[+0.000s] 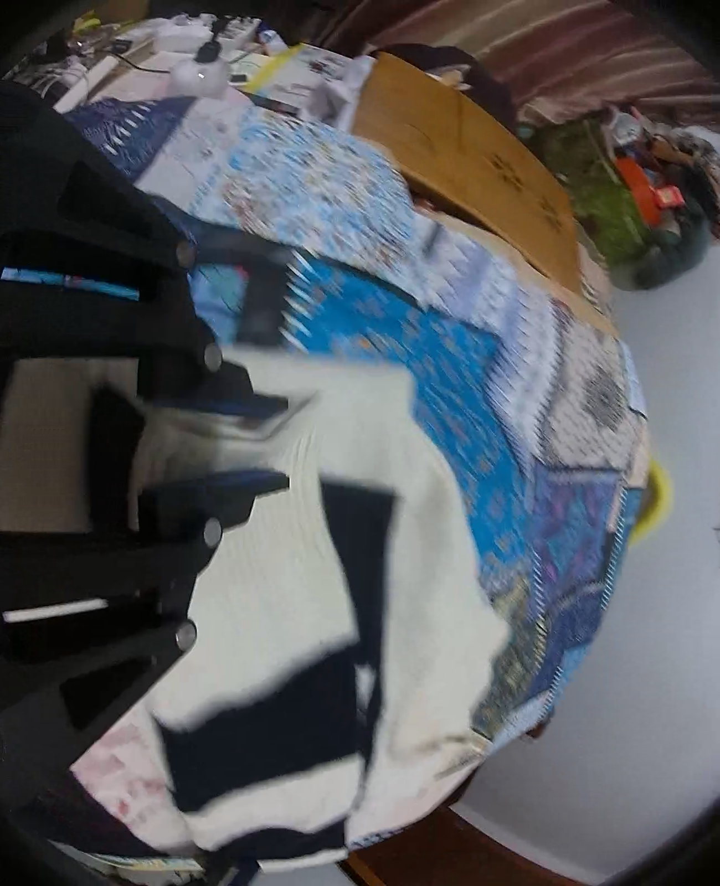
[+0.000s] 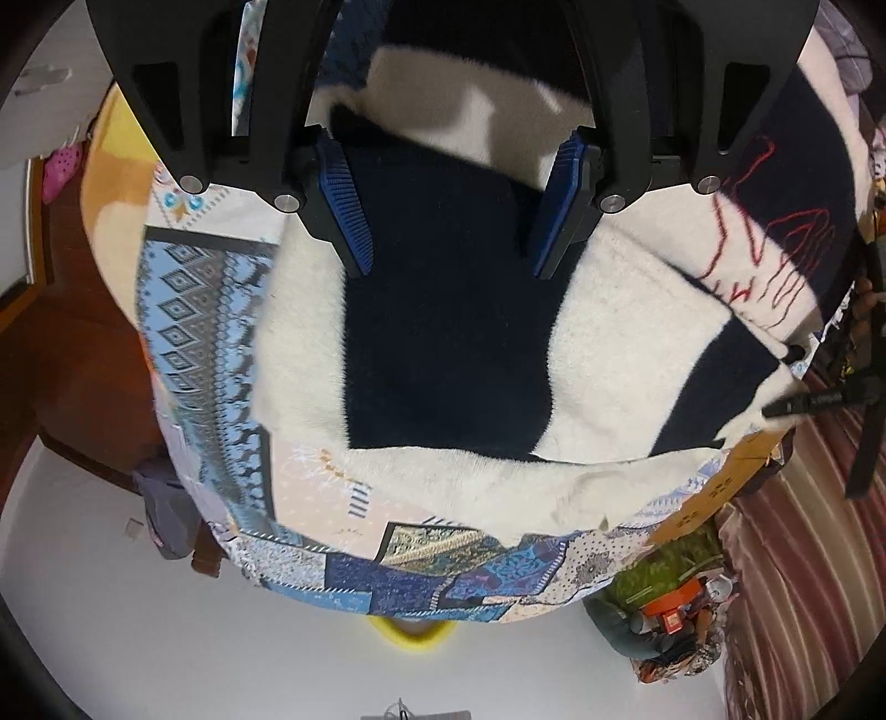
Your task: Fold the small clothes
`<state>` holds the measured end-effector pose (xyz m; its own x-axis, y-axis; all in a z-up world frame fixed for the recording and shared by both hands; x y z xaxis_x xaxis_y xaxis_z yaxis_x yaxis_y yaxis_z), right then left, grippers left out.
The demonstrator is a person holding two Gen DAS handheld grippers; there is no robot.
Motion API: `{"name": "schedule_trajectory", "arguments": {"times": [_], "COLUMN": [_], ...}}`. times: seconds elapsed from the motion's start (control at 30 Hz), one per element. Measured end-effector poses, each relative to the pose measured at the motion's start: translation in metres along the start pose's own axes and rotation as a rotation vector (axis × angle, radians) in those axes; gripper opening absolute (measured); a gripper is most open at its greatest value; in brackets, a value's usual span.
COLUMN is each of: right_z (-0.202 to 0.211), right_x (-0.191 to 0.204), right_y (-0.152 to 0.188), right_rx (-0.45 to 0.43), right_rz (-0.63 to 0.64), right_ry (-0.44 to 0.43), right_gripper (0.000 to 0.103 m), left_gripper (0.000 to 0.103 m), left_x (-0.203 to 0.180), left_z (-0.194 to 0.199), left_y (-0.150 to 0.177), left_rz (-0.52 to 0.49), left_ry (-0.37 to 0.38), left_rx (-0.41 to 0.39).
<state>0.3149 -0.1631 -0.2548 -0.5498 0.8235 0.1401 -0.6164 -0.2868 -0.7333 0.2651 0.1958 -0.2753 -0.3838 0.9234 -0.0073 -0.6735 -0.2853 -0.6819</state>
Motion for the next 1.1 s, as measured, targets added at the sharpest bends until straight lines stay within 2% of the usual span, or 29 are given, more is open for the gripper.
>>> {"name": "schedule_trajectory", "arguments": {"times": [0.07,0.13,0.2,0.3,0.47,0.7,0.8,0.83,0.87,0.9,0.93,1.03,1.07,1.1], "right_z": [0.011,0.020,0.031,0.049,0.070,0.070,0.066,0.066,0.067,0.068,0.068,0.068,0.068,0.069], "right_x": [-0.002,-0.003,-0.005,-0.008,-0.005,0.009,0.018,0.019,0.020,0.022,0.023,0.028,0.029,0.031], "right_y": [0.001,0.003,0.005,0.009,0.028,0.077,0.091,0.092,0.092,0.093,0.094,0.094,0.094,0.091], "right_rx": [-0.006,-0.009,-0.013,-0.028,-0.024,0.062,0.082,0.075,0.074,0.074,0.073,0.072,0.072,0.070], "right_rz": [-0.001,0.000,0.001,-0.006,-0.030,-0.104,-0.139,-0.155,-0.174,-0.197,-0.221,-0.223,-0.223,-0.211], "right_ry": [0.009,0.020,0.035,0.057,0.051,-0.014,-0.058,-0.069,-0.087,-0.111,-0.132,-0.169,-0.178,-0.186], "right_gripper": [0.057,0.058,0.062,0.067,0.069,0.069,0.068,0.066,0.056,0.049,0.047,0.031,0.022,0.014], "left_gripper": [0.023,0.028,0.042,0.054,0.060,0.061,0.061,0.061,0.061,0.060,0.058,0.031,0.015,0.013], "left_x": [0.012,0.023,0.031,0.035,0.024,0.008,0.009,0.009,0.007,0.005,0.004,-0.004,-0.007,-0.009], "left_z": [0.003,0.010,0.020,0.040,0.068,0.091,0.102,0.105,0.109,0.114,0.116,0.124,0.125,0.126], "left_y": [0.010,0.018,0.024,0.032,0.055,0.101,0.114,0.117,0.121,0.125,0.126,0.130,0.130,0.129], "left_rz": [-0.010,-0.003,0.003,-0.014,-0.052,-0.025,0.003,0.006,0.004,-0.004,-0.008,-0.031,-0.032,-0.033], "left_ry": [-0.040,-0.037,-0.031,-0.010,0.075,0.190,0.204,0.208,0.214,0.219,0.223,0.260,0.275,0.285], "left_rx": [0.020,0.028,0.027,0.010,0.029,0.121,0.098,0.094,0.088,0.080,0.078,0.082,0.088,0.095]}}
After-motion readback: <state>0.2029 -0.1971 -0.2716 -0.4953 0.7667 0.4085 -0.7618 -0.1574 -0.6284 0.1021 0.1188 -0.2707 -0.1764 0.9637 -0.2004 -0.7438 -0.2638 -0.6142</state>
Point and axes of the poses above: each gripper's, at about its wrist camera, not at the fingertips, and z roughly against the way its jaws point, x to its left, y to its underside, the point moved 8 cm from there along -z, roughly the way its jaws point, and after that the axes turned 13 degrees about -x, right-handed, at the moved point
